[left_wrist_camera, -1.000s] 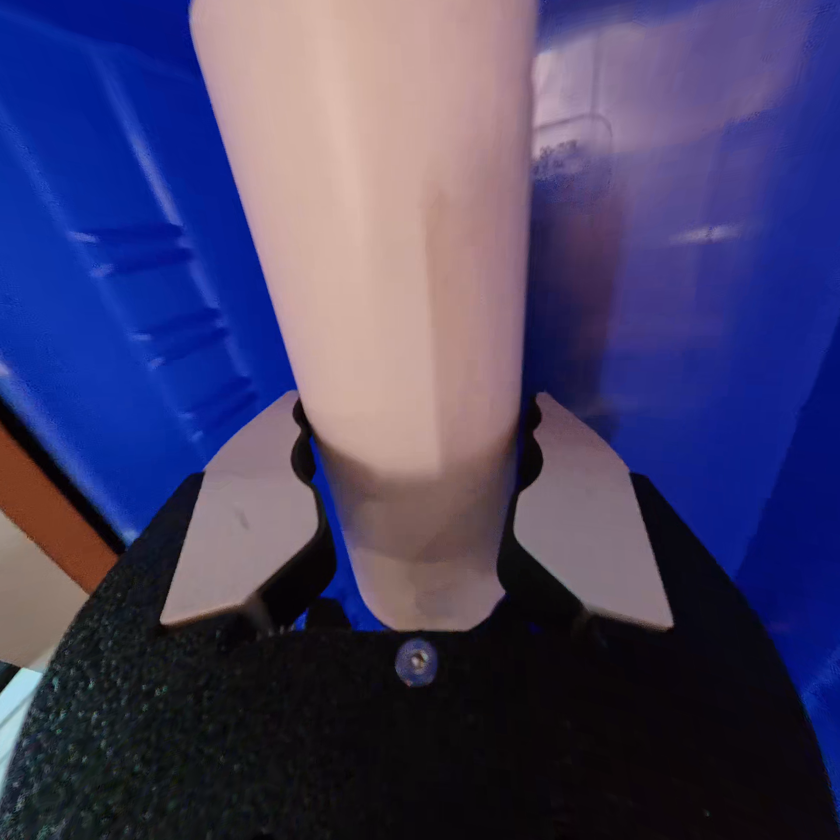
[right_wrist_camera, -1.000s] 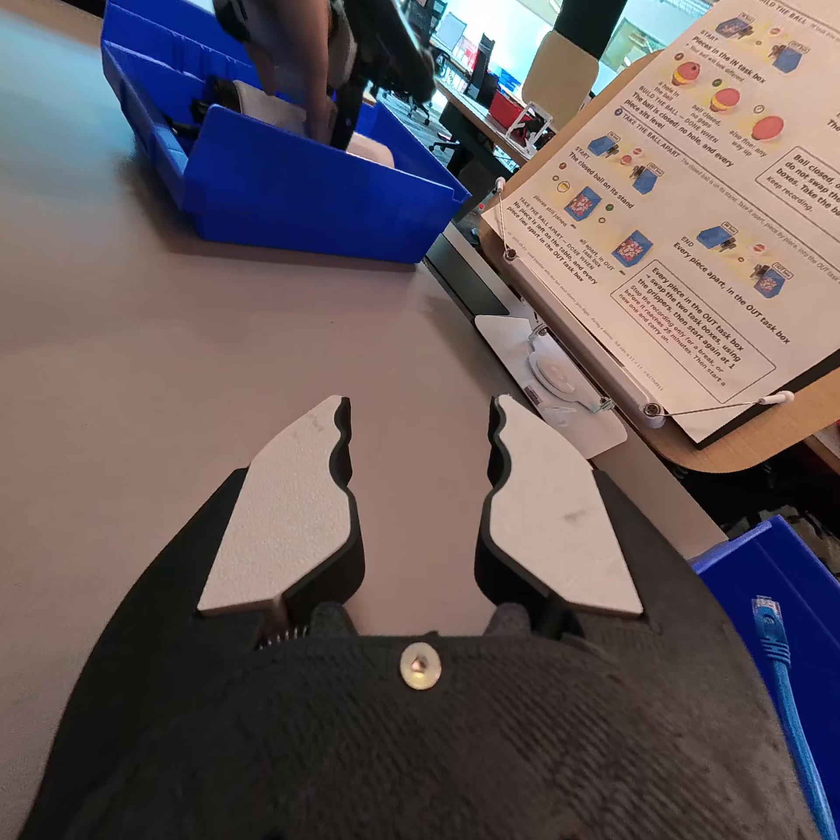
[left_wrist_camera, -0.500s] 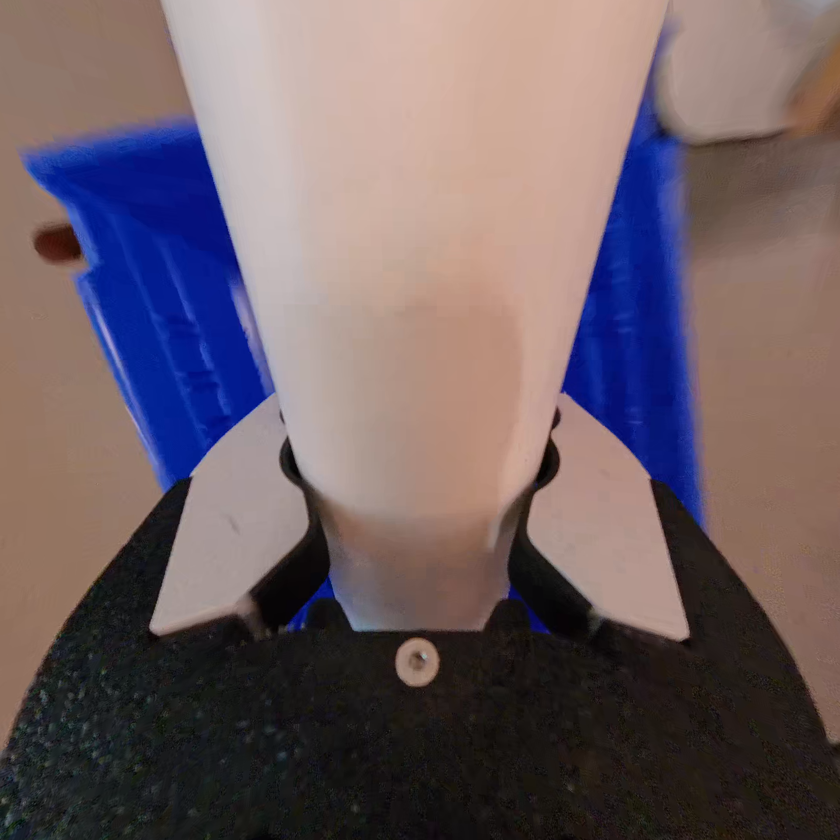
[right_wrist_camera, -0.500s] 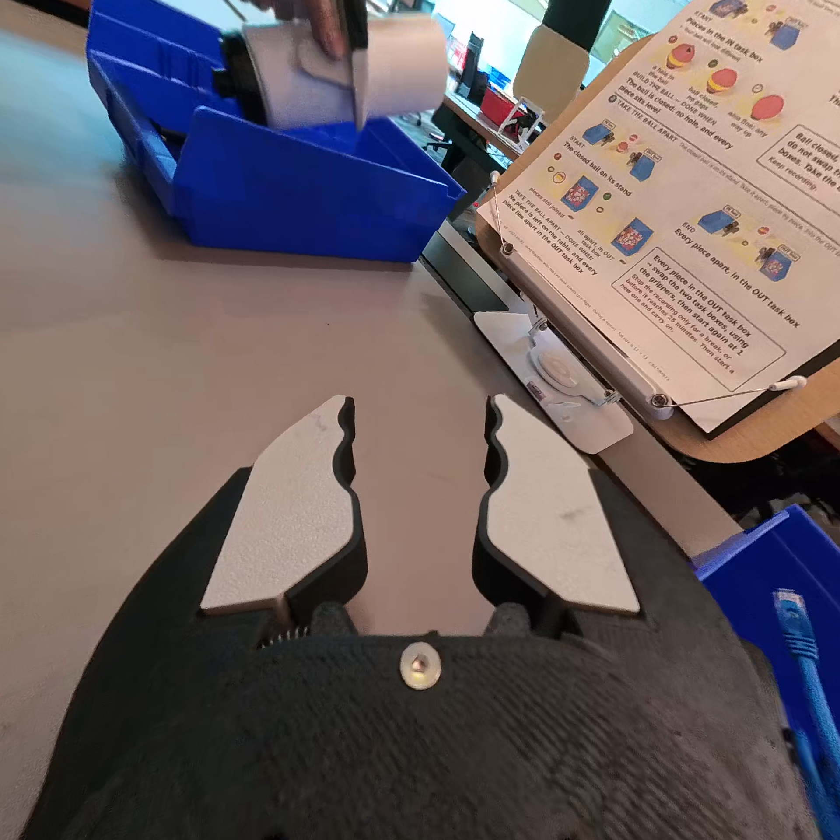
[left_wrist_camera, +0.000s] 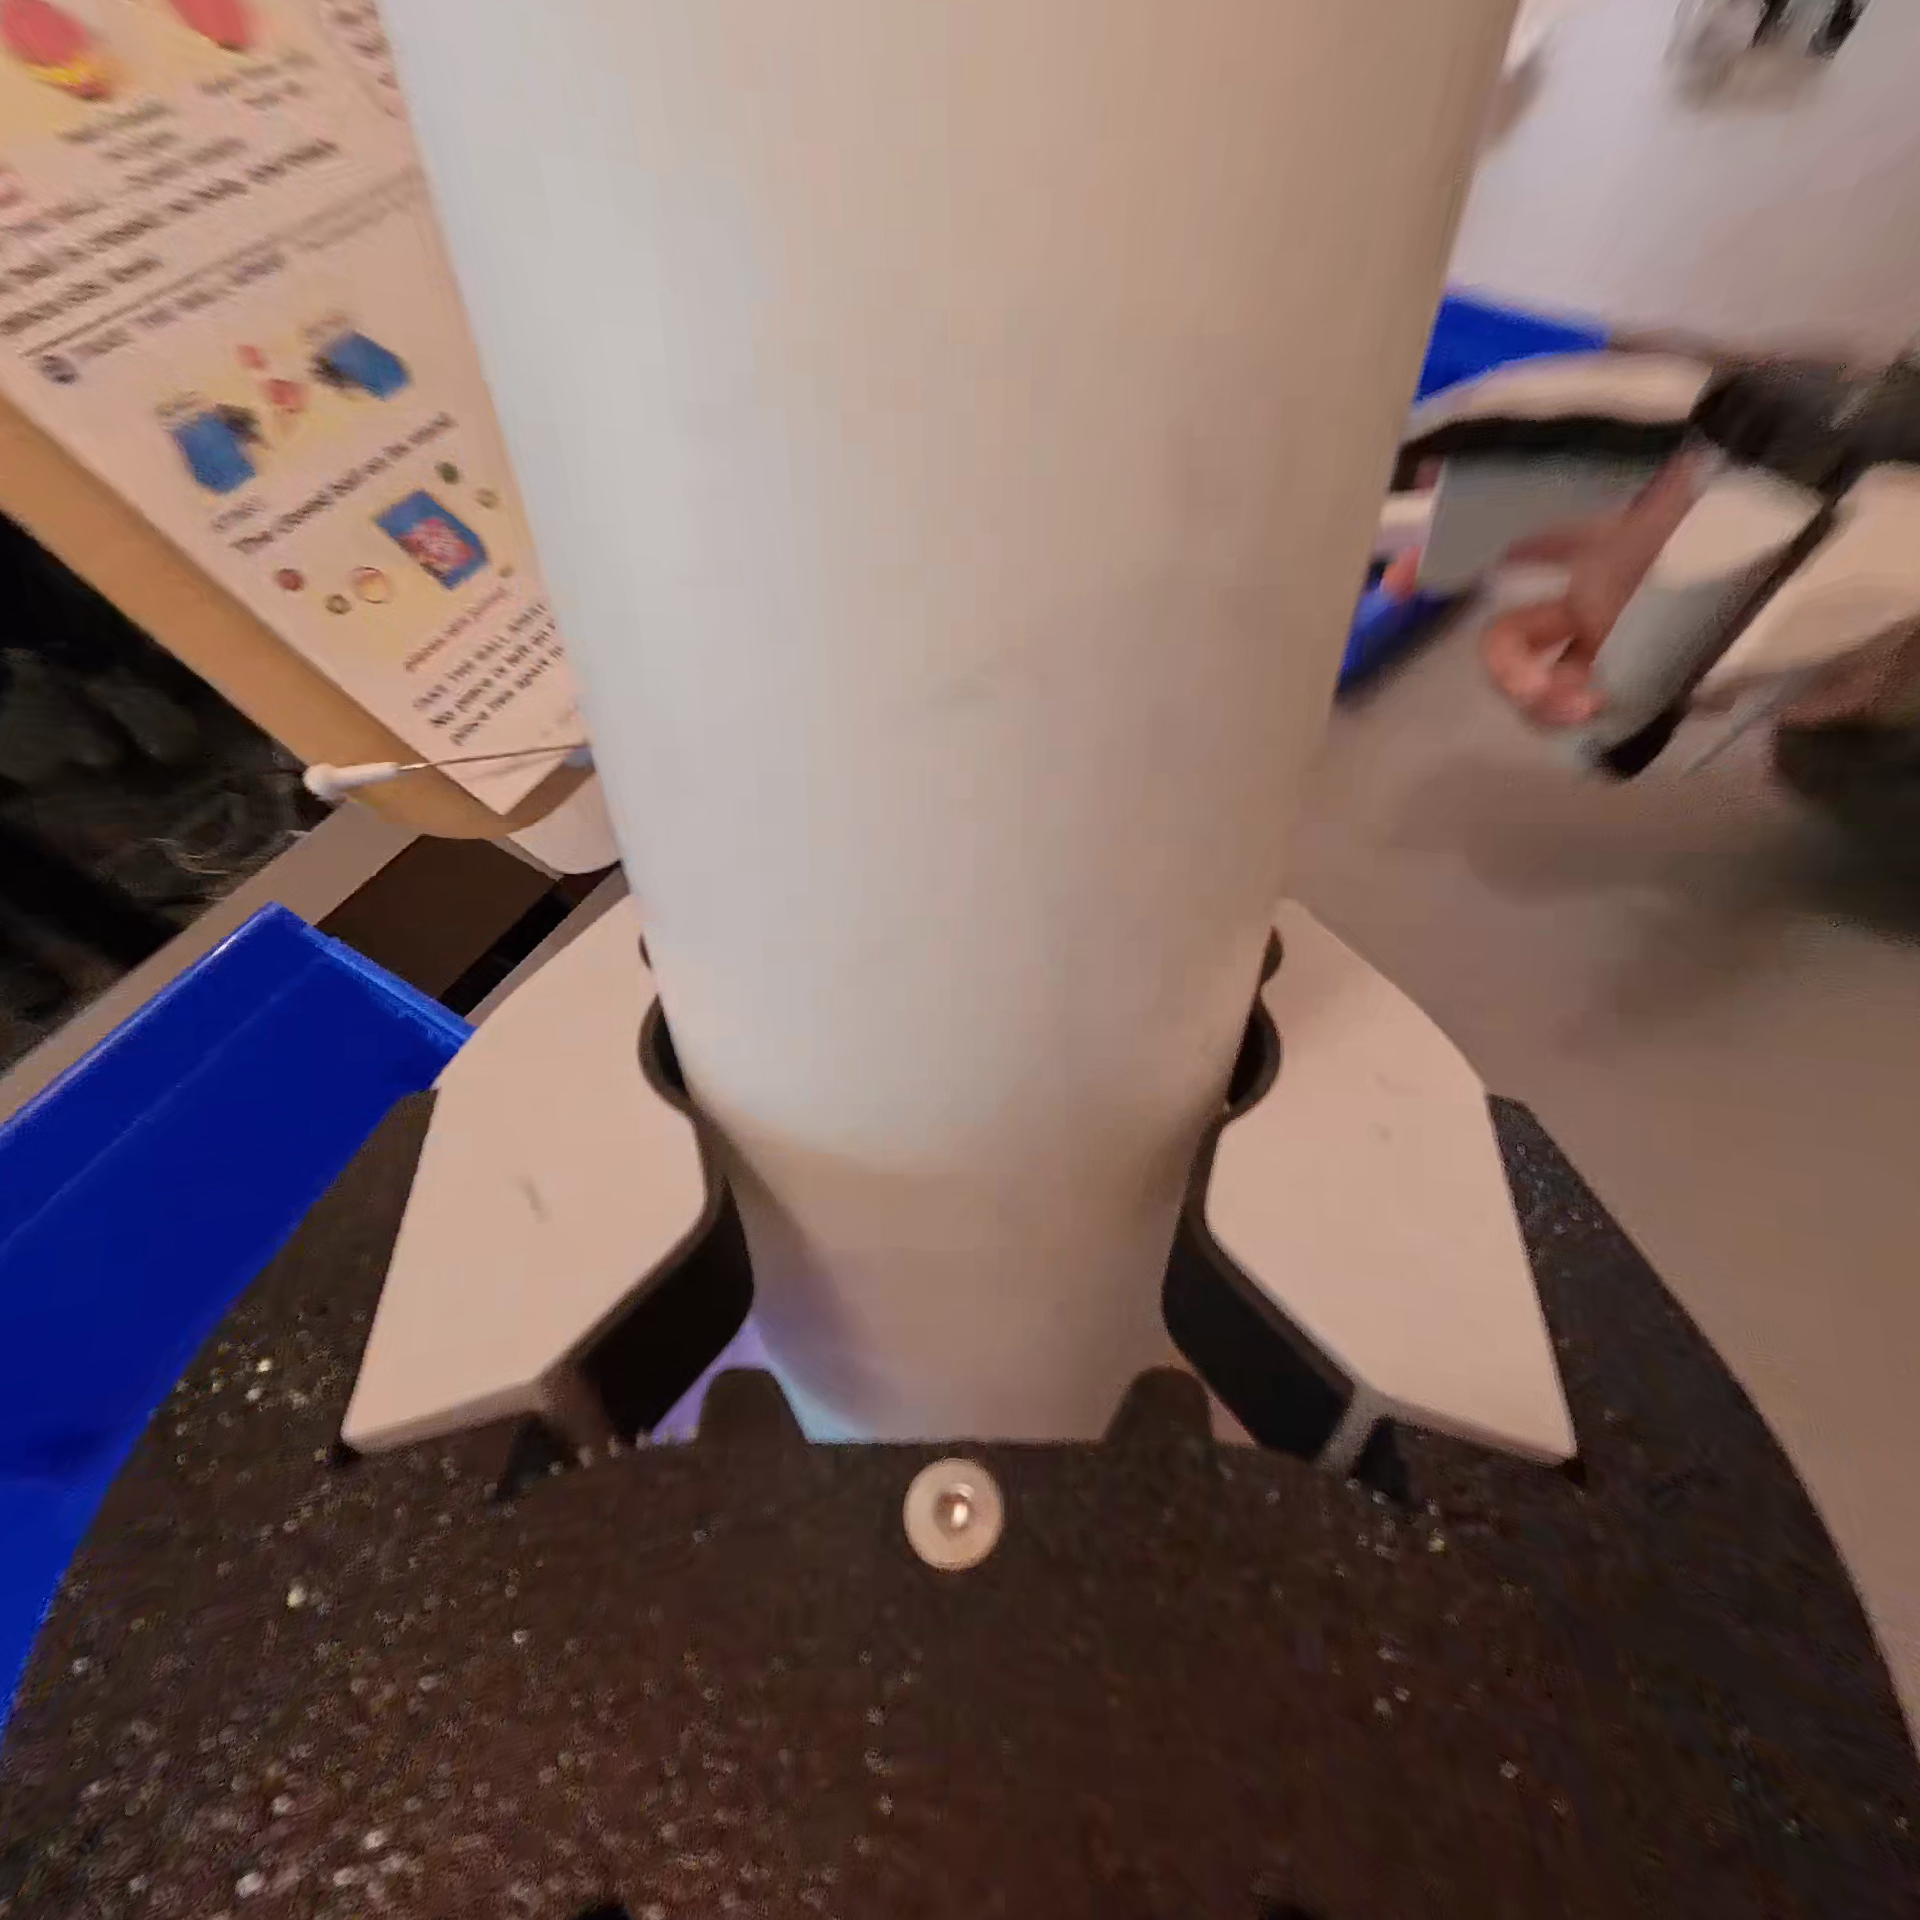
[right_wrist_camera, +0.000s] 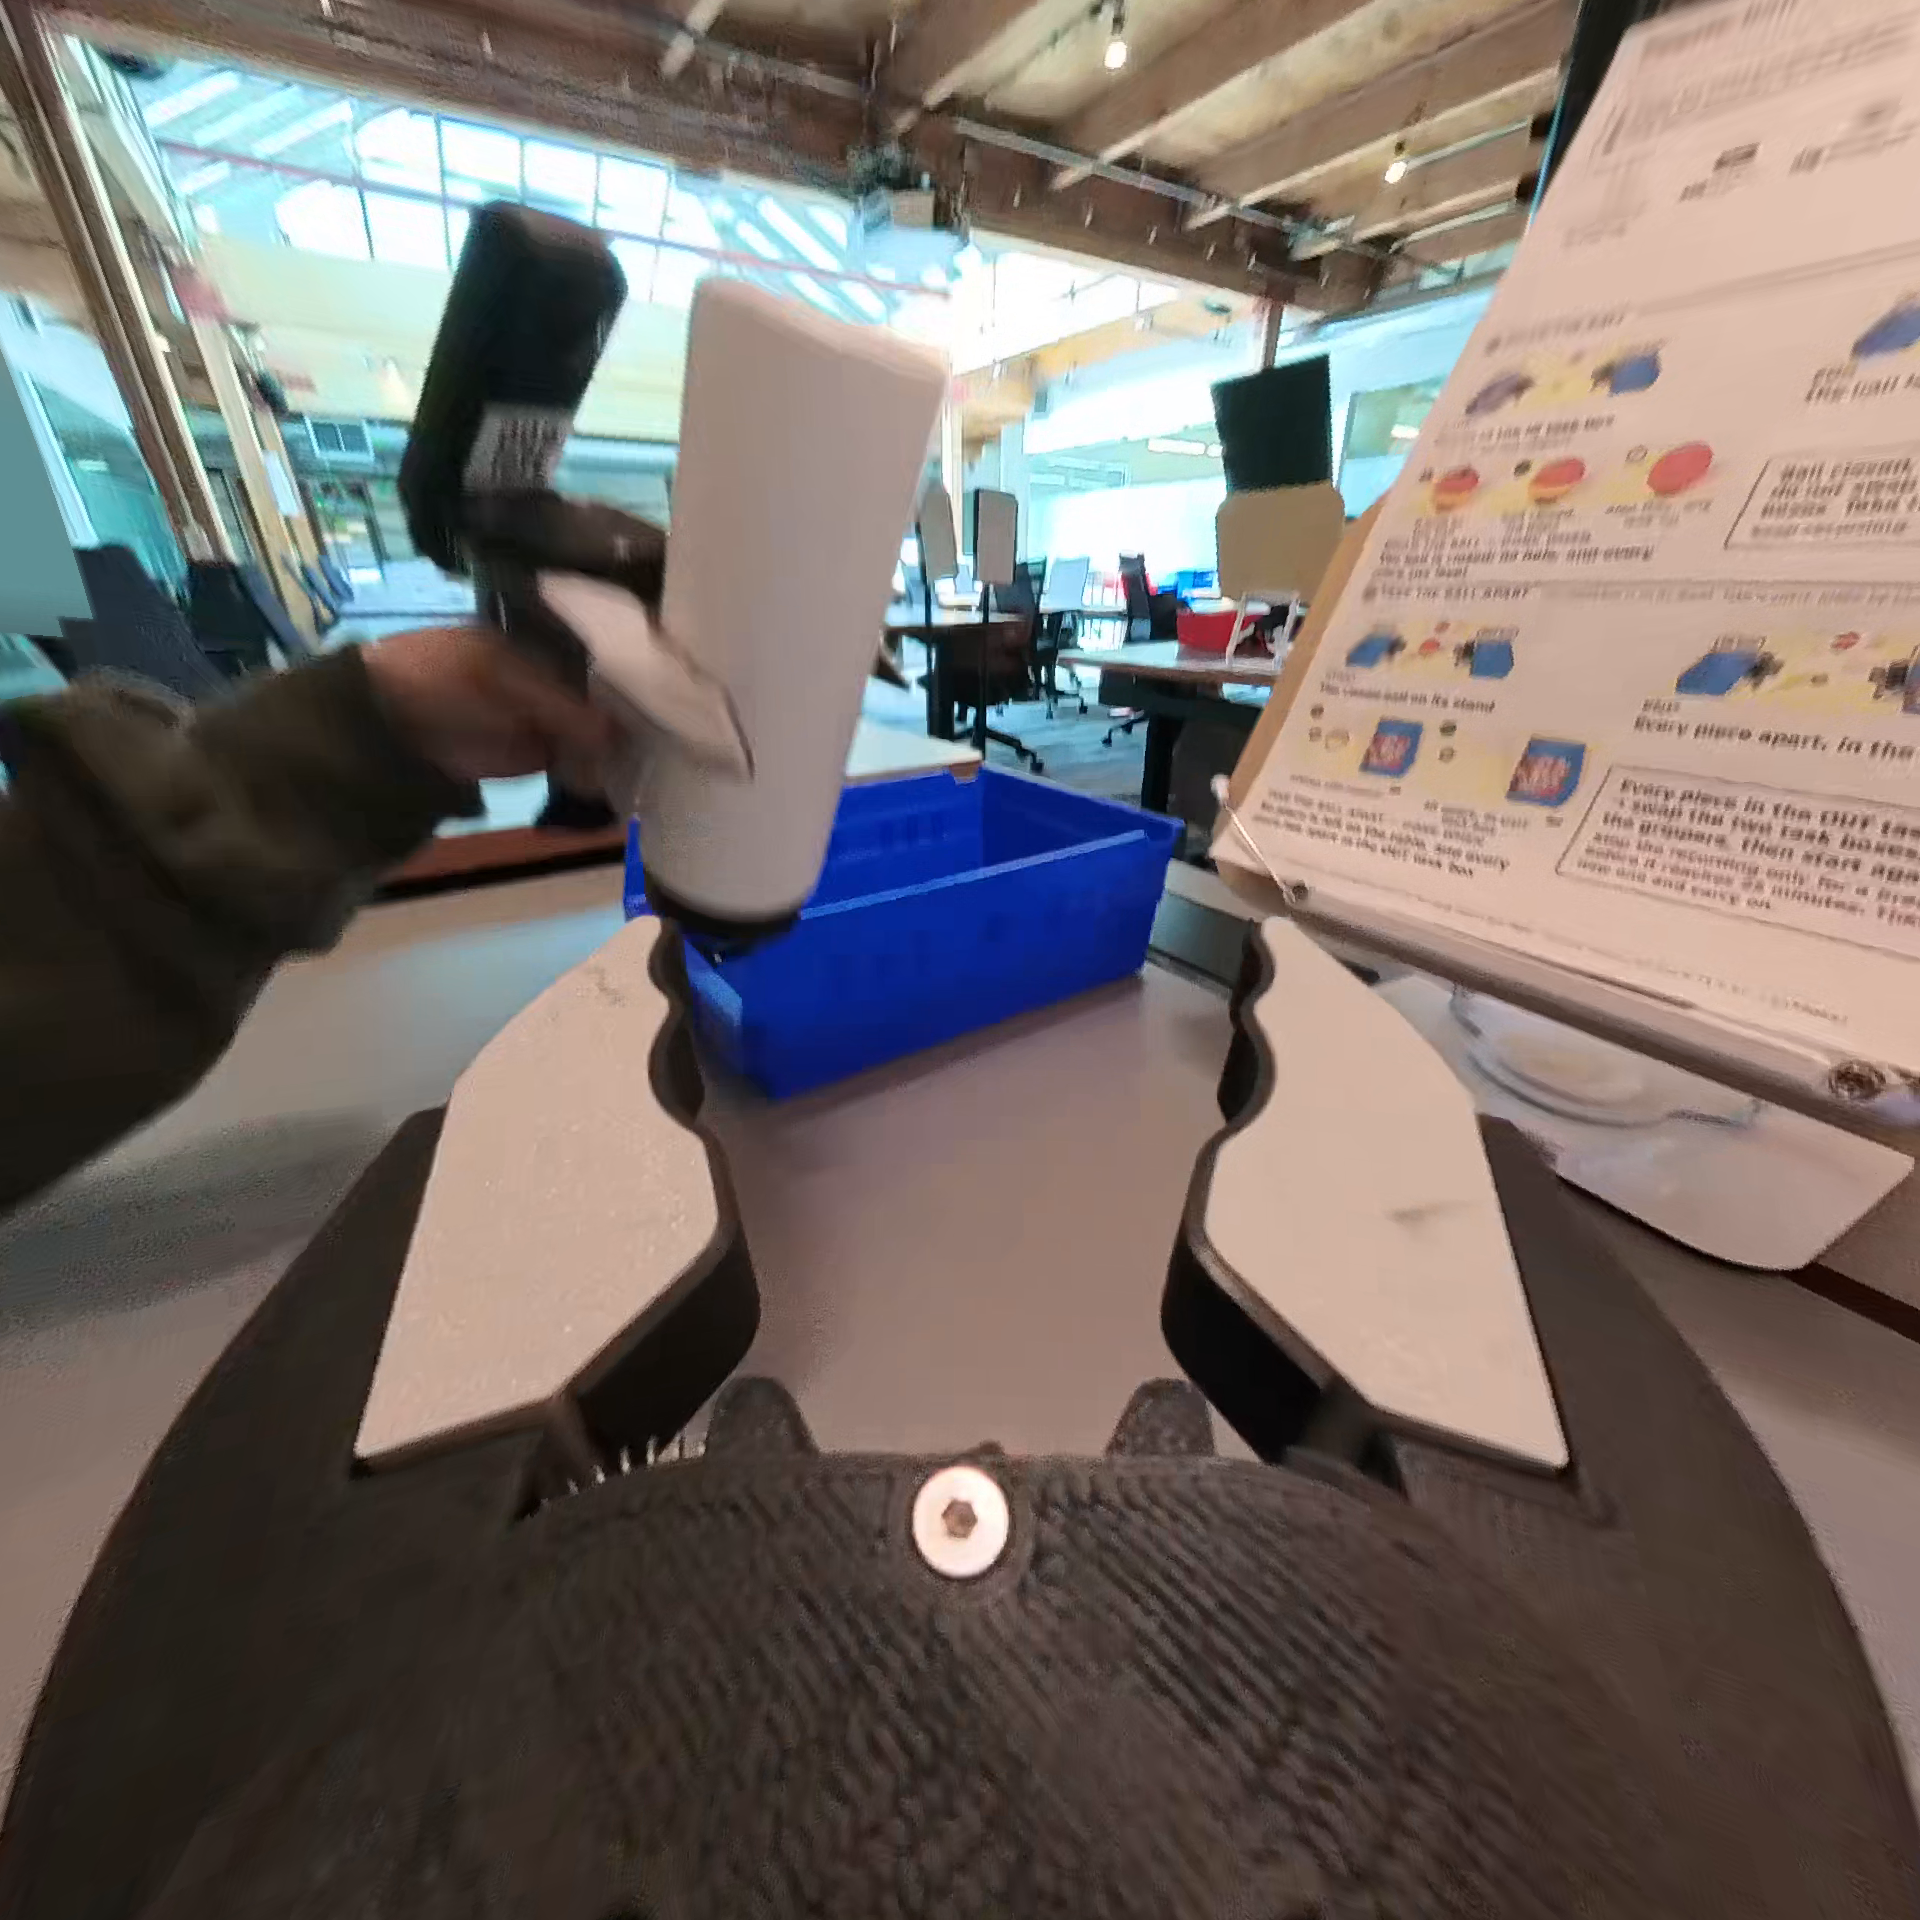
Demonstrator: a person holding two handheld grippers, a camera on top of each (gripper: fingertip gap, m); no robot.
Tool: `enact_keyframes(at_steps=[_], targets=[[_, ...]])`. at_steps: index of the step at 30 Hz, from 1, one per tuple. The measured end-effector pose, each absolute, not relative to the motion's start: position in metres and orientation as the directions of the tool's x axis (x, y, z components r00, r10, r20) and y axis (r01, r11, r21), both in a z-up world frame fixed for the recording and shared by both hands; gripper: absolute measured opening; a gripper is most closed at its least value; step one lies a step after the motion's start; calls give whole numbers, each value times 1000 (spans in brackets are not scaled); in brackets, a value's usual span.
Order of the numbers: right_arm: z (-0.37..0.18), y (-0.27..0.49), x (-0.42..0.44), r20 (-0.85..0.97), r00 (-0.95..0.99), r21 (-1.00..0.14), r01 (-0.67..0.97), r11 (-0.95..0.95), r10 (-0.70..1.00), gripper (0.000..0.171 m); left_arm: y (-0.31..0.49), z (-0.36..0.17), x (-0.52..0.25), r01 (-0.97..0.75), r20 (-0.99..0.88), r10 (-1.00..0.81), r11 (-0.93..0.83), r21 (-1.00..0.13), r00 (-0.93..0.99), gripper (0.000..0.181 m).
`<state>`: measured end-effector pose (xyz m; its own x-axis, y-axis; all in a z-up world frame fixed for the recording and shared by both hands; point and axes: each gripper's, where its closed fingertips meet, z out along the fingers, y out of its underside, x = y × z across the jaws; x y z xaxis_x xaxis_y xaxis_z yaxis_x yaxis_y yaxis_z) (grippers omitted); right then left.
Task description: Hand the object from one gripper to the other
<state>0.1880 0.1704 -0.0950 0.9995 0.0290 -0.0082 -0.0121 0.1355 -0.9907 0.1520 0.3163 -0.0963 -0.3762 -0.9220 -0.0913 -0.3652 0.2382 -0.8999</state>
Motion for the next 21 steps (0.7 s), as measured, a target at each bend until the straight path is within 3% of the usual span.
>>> enact_keyframes(at_steps=[4, 7, 11, 16, 21], targets=[[-83, 171, 155, 131, 991, -988, 130, 82, 12, 111, 263, -124, 148, -282, -397, -833, 516, -809, -385, 102], [-83, 166, 126, 129, 990, -992, 129, 9, 64, 119, 229, -121, 144, -198, -601, -739, 666, -719, -303, 102], [-58, 136, 108, 168, 986, -986, 167, -22, -11, 120, 213, -89, 121, -209, -899, -437, 881, -424, -21, 101], [-58, 101, 66, 370, 927, -919, 358, -167, -52, 120, 184, -67, 76, -270, -983, -124, 950, -158, 139, 102], [-70, 101, 45, 416, 909, -892, 406, -197, -9, 114, 163, -56, 59, -234, -975, 0, 971, -53, 222, 102]])
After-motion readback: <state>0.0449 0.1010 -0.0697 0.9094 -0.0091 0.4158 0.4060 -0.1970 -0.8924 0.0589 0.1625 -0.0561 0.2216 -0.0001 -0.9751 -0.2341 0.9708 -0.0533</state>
